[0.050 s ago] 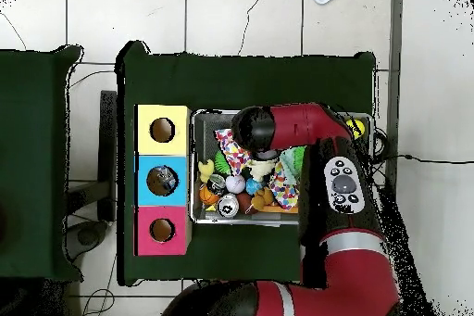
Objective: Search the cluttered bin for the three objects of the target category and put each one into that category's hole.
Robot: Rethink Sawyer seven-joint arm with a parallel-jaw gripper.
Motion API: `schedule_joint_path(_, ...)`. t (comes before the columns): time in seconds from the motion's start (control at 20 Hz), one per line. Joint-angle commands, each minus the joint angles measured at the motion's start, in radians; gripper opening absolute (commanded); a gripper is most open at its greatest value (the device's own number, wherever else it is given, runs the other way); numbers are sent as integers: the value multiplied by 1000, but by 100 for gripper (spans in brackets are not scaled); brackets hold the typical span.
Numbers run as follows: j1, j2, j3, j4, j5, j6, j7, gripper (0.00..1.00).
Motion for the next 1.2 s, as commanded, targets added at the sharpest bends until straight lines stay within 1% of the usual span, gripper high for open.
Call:
schedule_joint_path(0.05,-6,-210,23,100,77,239,-72,0)
schedule_joint_path(0.25,-11,-273,34,102,112,346,-97,0)
schedule_joint_path(0.35,-13,-293,34,106,117,372,-101,0)
schedule_joint_path(0.45,-17,-303,35,113,118,374,-96,0)
schedule_joint_path(0.55,-22,-304,40,120,117,360,-91,0)
schedule_joint_path(0.65,-33,-295,51,135,123,325,-86,0)
schedule_joint_path(0.75,-57,-276,77,162,141,250,-88,0)
schedule_joint_path(0.85,-65,-268,84,175,141,199,-86,0)
schedule_joint_path(0.9,-68,-264,88,178,138,207,-101,100)
schedule_joint_path(1.0,-85,-268,105,208,150,141,-105,100)
schedule_joint_path(1.1,-95,-261,116,227,146,88,-102,100)
schedule_joint_path(1.2,-101,-252,126,231,143,70,-103,100)
